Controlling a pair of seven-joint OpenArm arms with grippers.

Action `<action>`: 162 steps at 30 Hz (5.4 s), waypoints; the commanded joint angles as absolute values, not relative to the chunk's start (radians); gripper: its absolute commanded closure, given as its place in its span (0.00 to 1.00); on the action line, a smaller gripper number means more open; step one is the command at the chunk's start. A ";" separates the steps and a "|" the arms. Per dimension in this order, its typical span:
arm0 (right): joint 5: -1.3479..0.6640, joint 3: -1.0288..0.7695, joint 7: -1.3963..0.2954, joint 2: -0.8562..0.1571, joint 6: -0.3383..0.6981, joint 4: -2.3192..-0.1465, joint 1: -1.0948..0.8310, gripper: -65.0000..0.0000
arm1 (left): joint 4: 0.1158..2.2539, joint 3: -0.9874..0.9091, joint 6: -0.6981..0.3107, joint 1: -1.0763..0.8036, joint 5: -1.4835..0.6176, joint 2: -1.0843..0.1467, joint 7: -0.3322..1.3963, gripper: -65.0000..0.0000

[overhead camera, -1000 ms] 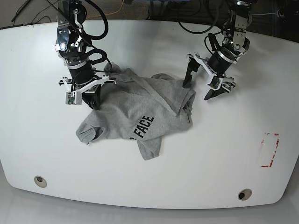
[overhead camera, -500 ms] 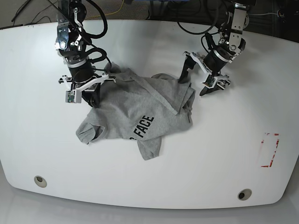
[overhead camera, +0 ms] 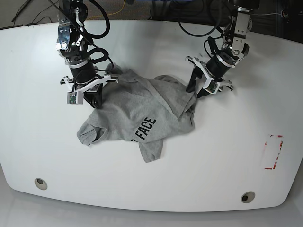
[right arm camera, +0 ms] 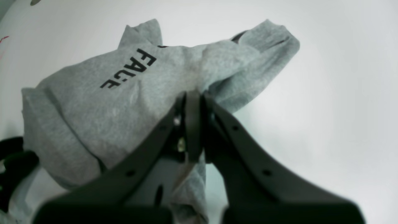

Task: Layout the t-shirt on the table in an organized manner, then fold the t-shirt properly
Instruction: 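Lower the left gripper onto the shirt's sleeve edge and grasp it, then pull both grippers apart, stretching the grey shirt between them, then release the shirt with the left gripper and raise it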

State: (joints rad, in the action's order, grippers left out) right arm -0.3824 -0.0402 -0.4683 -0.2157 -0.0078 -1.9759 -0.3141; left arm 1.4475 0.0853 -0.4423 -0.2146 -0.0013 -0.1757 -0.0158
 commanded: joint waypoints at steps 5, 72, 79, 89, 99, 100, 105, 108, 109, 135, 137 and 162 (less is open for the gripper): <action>-0.387 -0.044 -0.437 -0.223 -0.005 -2.000 -0.308 1.00 | 1.465 0.082 -0.440 -0.202 -0.015 -0.179 -0.045 0.77; -0.387 -0.097 -0.437 -0.378 0.039 -2.008 -0.099 1.00 | 1.788 -0.031 -0.437 -0.088 0.047 -0.200 -0.045 1.00; -0.387 -0.097 -0.437 -0.414 0.039 -2.008 -0.041 1.00 | 1.807 -0.028 -0.437 -0.027 0.048 -0.234 -0.044 1.00; -0.387 -0.099 -0.437 -0.463 0.039 -2.005 0.038 1.00 | 1.810 0.004 -0.437 0.113 0.050 -0.234 -0.041 1.00; -0.387 -0.099 -0.437 -0.542 0.039 -2.000 0.130 1.00 | 1.810 0.087 -0.437 0.220 0.101 -0.234 -0.041 1.00; -0.387 -0.099 -0.437 -0.552 0.039 -1.998 0.140 1.00 | 1.810 0.097 -0.437 0.228 0.116 -0.234 -0.041 1.00; -0.387 -0.104 -0.437 -0.584 0.039 -1.979 0.180 1.00 | 1.810 0.173 -0.437 0.269 0.182 -0.228 -0.041 1.00; -0.389 -0.130 -0.437 -0.587 0.039 -1.979 0.183 1.00 | 1.817 0.202 -0.437 0.292 0.202 -0.226 -0.041 1.00; -0.389 -0.137 -0.437 -0.588 0.039 -1.979 0.185 1.00 | 1.821 0.209 -0.437 0.302 0.208 -0.226 -0.041 1.00; -0.467 -0.211 -0.437 -0.694 0.039 -1.926 0.236 1.00 | 1.821 0.240 -0.437 0.510 0.240 -0.186 -0.012 1.00; -0.467 -0.211 -0.437 -0.694 0.039 -1.920 0.236 1.00 | 1.821 0.263 -0.437 0.516 0.240 -0.188 0.008 1.00; -0.458 -0.213 -0.440 -0.602 0.041 -1.914 0.171 1.00 | 1.848 0.259 -0.441 0.131 0.232 -0.171 0.171 0.30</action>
State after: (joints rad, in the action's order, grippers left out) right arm -0.4572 -0.2035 -0.4751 -0.5903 0.0410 -1.9022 0.1520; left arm 1.8263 0.2661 -0.4484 0.1337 0.2394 -0.1757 0.1917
